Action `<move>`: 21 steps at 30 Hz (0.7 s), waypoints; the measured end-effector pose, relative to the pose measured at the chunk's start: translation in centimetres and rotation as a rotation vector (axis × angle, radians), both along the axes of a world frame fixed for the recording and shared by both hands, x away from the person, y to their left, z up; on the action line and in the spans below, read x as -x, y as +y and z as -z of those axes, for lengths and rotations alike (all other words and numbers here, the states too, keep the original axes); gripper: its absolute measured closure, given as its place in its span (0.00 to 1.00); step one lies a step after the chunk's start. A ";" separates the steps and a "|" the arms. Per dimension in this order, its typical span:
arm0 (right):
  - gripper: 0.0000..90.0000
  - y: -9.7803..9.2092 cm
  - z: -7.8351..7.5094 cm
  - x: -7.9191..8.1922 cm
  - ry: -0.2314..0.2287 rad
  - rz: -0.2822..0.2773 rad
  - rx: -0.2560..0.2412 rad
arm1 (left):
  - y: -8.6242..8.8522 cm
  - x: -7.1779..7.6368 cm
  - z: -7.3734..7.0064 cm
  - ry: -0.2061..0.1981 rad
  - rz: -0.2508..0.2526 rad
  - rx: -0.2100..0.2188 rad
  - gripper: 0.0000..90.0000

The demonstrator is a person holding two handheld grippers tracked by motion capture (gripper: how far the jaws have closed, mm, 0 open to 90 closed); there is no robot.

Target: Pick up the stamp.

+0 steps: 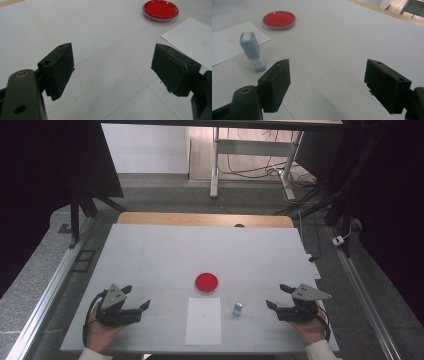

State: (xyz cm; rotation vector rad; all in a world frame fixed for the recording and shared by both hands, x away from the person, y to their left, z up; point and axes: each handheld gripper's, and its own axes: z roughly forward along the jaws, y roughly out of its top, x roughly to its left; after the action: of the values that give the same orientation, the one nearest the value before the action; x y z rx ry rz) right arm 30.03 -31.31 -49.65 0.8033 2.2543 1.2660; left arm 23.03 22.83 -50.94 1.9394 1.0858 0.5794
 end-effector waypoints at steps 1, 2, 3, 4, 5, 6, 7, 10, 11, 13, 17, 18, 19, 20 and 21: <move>0.23 0.0 0.0 0.0 0.003 0.003 0.006 | 0.0 0.0 0.0 -0.003 0.002 0.002 0.21; 0.23 0.0 0.0 0.0 0.003 0.003 0.006 | -0.1 0.1 0.0 -0.004 0.004 0.003 0.21; 0.23 0.1 0.2 -0.1 0.007 0.002 0.002 | -0.1 0.1 0.0 -0.003 0.005 0.004 0.21; 0.23 0.1 0.2 -0.1 0.005 0.010 0.010 | -0.1 0.1 0.0 -0.002 0.006 0.007 0.21; 0.23 0.1 0.2 -0.1 0.005 0.010 0.010 | -0.1 0.1 0.0 0.001 0.003 0.011 0.21; 0.23 0.2 0.3 -0.2 0.007 0.002 0.001 | -0.1 0.1 0.1 0.003 0.006 0.010 0.21; 0.23 0.2 0.2 -0.1 0.006 0.005 0.014 | -0.2 0.1 0.1 0.005 0.005 0.006 0.21; 0.23 0.1 0.2 -0.1 0.004 0.008 0.012 | -0.2 0.2 0.1 0.001 0.006 0.009 0.21; 0.23 0.0 0.1 -0.1 -0.002 0.016 0.009 | -0.2 0.2 0.2 0.000 0.005 0.010 0.21; 0.24 -0.1 0.1 -0.2 0.015 0.019 0.000 | -0.1 0.2 0.3 0.003 0.004 0.015 0.21; 0.24 -0.1 0.4 -0.4 0.039 0.024 -0.009 | 0.0 -0.2 0.3 0.008 0.001 0.023 0.21; 0.24 -0.1 0.4 -0.3 0.039 0.023 -0.003 | 0.0 -0.3 0.3 0.007 0.004 0.021 0.21; 0.24 -0.1 0.4 -0.3 0.039 0.026 0.006 | -0.1 -0.3 0.4 0.007 0.006 0.020 0.21; 0.24 -0.1 0.4 -0.3 0.039 0.026 0.006 | -0.1 -0.3 0.4 0.008 0.008 0.018 0.21; 0.24 -0.1 0.4 -0.3 0.039 0.028 0.006 | -0.1 -0.3 0.4 0.007 0.008 0.015 0.21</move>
State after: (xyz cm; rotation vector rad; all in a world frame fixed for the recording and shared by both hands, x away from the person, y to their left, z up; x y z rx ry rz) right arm 30.29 -31.39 -50.00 0.8615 2.2684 1.2407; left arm 23.36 22.70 -51.31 1.9335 1.0839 0.5591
